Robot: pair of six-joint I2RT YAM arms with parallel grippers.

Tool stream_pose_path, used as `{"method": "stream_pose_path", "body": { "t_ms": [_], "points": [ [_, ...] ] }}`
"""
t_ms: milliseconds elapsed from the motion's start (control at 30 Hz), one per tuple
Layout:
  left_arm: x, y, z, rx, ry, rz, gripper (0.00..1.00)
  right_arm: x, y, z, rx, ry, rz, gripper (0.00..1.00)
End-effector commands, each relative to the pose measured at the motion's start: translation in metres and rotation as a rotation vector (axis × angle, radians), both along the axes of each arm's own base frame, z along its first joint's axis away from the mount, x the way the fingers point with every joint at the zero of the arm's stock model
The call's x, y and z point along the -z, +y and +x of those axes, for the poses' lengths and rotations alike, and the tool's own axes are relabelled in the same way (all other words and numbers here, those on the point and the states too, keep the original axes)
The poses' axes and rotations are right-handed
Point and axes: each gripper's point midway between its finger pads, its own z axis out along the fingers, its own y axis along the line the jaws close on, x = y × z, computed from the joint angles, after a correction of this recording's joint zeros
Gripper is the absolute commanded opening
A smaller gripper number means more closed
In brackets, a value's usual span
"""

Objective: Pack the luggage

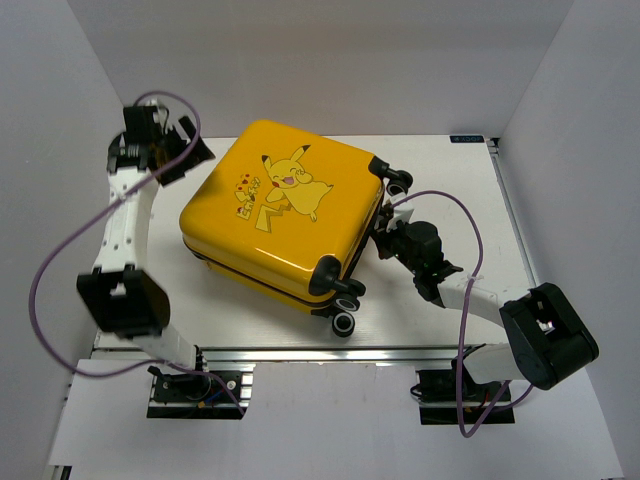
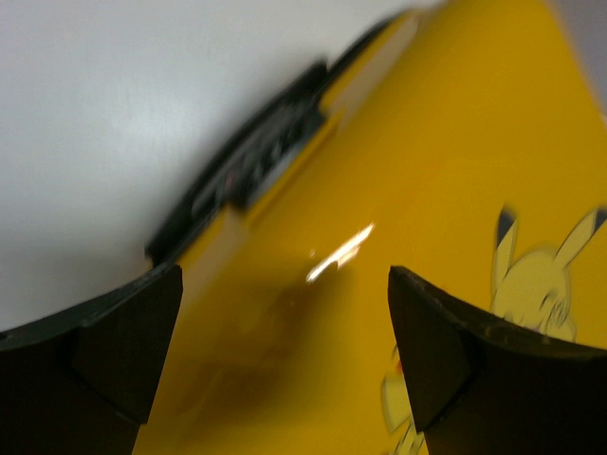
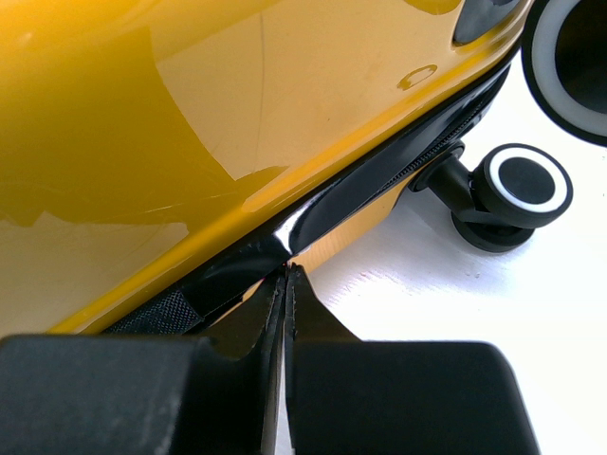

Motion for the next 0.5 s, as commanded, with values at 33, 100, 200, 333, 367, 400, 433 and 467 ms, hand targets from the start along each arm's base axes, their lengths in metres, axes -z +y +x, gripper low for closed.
{"method": "stream_pose_path", "body": {
  "t_ms": [33, 100, 200, 333, 367, 400, 433, 467],
  "points": [
    [-0.031, -0.029, -0.103, -0.025, -0.129, -0.133, 0.98, -0.038, 0.019, -0.004, -0.059, -0.089, 0.069, 0.0],
    [-0.015, -0.022, -0.141, -0.094, -0.067, -0.123, 0.98, -0.034, 0.015, -0.006, -0.037, -0.084, 0.059, 0.0],
    [0.005, 0.0, -0.201, -0.241, 0.033, -0.05, 0.98, -0.033, 0.015, -0.008, -0.033, -0.079, 0.056, 0.0],
    [0.066, -0.011, -0.239, -0.27, 0.149, -0.123, 0.98, -0.028, 0.017, -0.008, -0.028, -0.06, 0.058, 0.0],
    [0.073, -0.019, -0.243, -0.251, 0.147, -0.168, 0.98, -0.029, 0.017, -0.007, -0.019, -0.061, 0.061, 0.0],
    [0.085, -0.022, -0.242, -0.251, 0.16, -0.187, 0.98, -0.028, 0.017, -0.006, -0.008, -0.056, 0.062, 0.0],
    [0.097, -0.024, -0.242, -0.25, 0.18, -0.199, 0.98, -0.026, 0.016, -0.005, 0.004, -0.053, 0.06, 0.0],
    [0.116, -0.025, -0.238, -0.26, 0.215, -0.211, 0.98, -0.025, 0.011, 0.0, 0.048, -0.052, 0.056, 0.0]
  ]
}}
